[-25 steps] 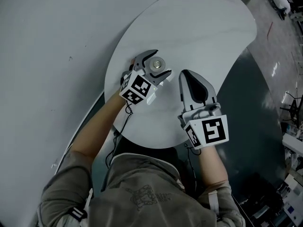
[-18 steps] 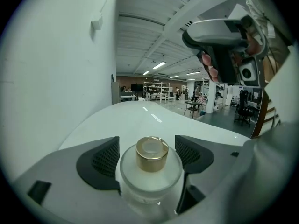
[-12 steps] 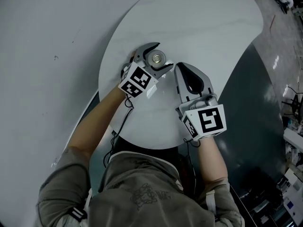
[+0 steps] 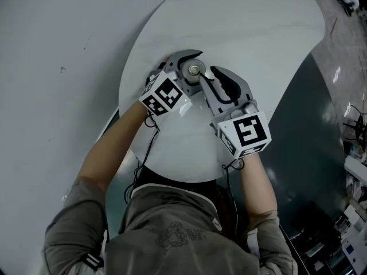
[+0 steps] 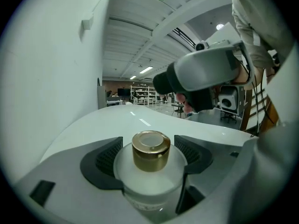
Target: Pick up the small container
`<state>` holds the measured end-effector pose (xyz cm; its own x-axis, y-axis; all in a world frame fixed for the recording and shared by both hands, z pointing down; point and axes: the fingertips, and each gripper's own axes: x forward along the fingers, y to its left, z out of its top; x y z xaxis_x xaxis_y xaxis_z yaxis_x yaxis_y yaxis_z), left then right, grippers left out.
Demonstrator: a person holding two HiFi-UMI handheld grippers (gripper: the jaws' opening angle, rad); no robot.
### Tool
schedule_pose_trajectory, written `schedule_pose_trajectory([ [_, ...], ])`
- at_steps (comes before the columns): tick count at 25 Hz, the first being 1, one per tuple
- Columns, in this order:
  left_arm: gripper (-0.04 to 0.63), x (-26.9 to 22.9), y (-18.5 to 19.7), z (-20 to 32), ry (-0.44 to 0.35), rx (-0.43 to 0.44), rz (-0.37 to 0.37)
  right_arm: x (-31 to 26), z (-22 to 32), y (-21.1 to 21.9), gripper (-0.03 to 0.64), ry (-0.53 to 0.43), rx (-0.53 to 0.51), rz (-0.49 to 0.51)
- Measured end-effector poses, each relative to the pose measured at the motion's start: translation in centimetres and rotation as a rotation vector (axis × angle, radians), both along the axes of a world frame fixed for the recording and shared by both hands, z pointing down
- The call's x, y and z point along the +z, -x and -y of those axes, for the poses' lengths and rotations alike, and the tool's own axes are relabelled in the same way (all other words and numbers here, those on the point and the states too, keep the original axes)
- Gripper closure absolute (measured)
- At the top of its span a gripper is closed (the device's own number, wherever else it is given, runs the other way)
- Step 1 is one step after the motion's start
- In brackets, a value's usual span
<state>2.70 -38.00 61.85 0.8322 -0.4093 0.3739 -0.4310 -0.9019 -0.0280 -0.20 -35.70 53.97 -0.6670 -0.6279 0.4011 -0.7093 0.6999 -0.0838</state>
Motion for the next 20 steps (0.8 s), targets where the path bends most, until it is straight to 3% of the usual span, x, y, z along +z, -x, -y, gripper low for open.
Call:
schedule_pose_trajectory([
  [1, 0.25, 0.1, 0.1, -0.1, 0.0, 0.015, 0.0, 0.5, 0.0, 0.5, 0.478, 0.011, -0.011, -0.01],
  [13, 0.25, 1.0, -2.9, -4.6, -0.001, 0.256, -0.016, 5.7, -2.2, 0.5, 0.454, 0.077, -0.129, -0.143],
  [20, 0.25, 1.2, -4.1, -6.4, 0.004, 0.296, -0.017, 6.2, -3.7, -0.1, 0.469, 0.112, -0.187, -0.13],
])
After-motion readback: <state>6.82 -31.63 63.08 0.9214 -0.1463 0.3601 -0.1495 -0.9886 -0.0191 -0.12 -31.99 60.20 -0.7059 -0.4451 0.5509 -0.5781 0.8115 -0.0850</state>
